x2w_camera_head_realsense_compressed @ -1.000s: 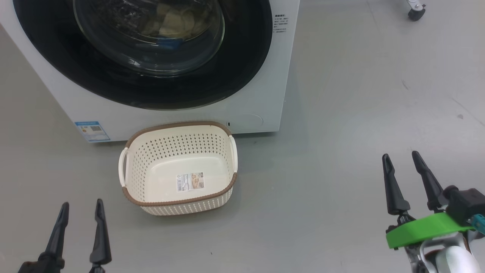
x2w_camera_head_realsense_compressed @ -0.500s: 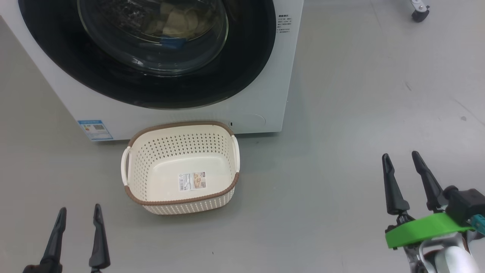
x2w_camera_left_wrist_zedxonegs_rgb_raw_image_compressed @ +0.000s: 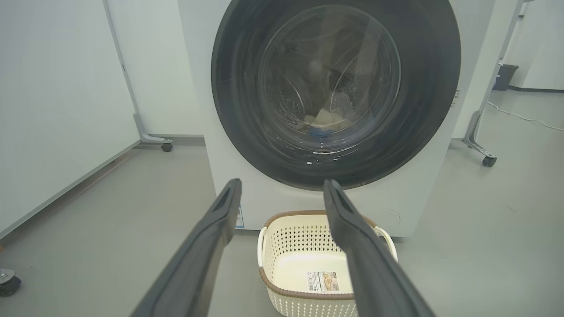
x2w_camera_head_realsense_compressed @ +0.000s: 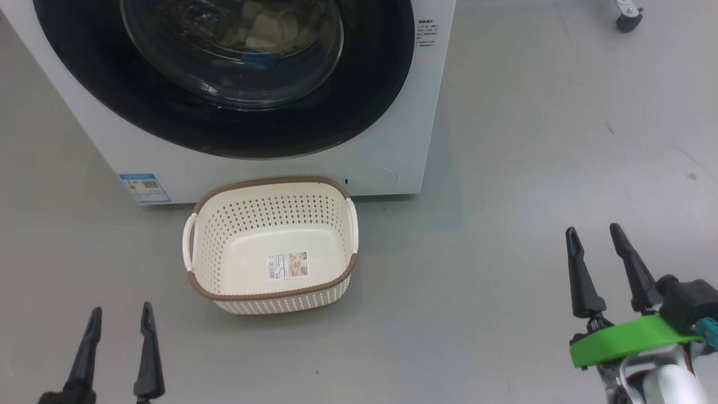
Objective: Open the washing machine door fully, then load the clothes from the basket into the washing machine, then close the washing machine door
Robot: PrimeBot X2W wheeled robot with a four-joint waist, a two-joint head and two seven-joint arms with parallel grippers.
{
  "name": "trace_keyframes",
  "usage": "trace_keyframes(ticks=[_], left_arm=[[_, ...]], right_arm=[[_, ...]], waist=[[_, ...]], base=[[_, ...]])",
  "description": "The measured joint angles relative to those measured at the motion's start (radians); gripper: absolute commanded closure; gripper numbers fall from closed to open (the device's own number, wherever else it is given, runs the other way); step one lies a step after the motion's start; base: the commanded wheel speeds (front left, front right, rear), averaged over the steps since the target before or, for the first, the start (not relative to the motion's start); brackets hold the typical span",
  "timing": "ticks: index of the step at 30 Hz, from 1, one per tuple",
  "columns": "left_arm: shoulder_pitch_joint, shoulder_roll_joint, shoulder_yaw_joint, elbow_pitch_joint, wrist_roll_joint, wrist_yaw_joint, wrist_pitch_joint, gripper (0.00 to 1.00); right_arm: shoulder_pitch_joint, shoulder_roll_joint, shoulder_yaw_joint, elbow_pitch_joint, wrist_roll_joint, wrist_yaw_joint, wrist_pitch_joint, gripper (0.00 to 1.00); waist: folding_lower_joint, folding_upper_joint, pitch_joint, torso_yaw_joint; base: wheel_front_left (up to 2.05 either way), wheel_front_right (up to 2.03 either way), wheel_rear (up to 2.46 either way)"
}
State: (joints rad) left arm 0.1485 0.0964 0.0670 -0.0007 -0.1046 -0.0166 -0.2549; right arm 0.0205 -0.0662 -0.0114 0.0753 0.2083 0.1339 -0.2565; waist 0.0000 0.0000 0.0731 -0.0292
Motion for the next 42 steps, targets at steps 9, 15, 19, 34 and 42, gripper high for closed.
trace_keyframes(ticks=[9, 15, 19, 34, 42], left_arm=[[0.004, -0.025, -0.012, 0.087, -0.041, -0.001, 0.018, 1.00], [0.002, -0.025, -0.012, 0.096, -0.113, -0.002, 0.033, 1.00], [0.001, -0.026, -0.012, 0.100, -0.161, -0.009, 0.045, 1.00], [-0.021, -0.029, -0.010, 0.122, -0.340, -0.020, 0.083, 1.00], [-0.029, -0.030, -0.009, 0.133, -0.435, -0.028, 0.108, 1.00]], right_arm=[[0.040, 0.012, 0.014, 0.081, 0.040, 0.000, 0.010, 1.00], [0.036, 0.012, 0.014, 0.083, 0.111, 0.000, 0.021, 1.00], [0.036, 0.012, 0.014, 0.089, 0.156, 0.000, 0.031, 1.00], [0.031, 0.012, 0.008, 0.100, 0.330, 0.000, 0.065, 1.00], [0.022, 0.012, 0.002, 0.109, 0.422, 0.000, 0.090, 1.00]], waist=[[0.0000, 0.0000, -0.002, 0.002], [0.0000, 0.0000, -0.005, 0.003], [0.0000, 0.0000, -0.008, 0.004], [0.0000, 0.0000, -0.016, 0.007], [0.0000, 0.0000, -0.020, 0.009]], base=[[0.00, 0.00, 0.00], [0.00, 0.00, 0.00], [0.00, 0.00, 0.00], [0.00, 0.00, 0.00], [0.00, 0.00, 0.00]])
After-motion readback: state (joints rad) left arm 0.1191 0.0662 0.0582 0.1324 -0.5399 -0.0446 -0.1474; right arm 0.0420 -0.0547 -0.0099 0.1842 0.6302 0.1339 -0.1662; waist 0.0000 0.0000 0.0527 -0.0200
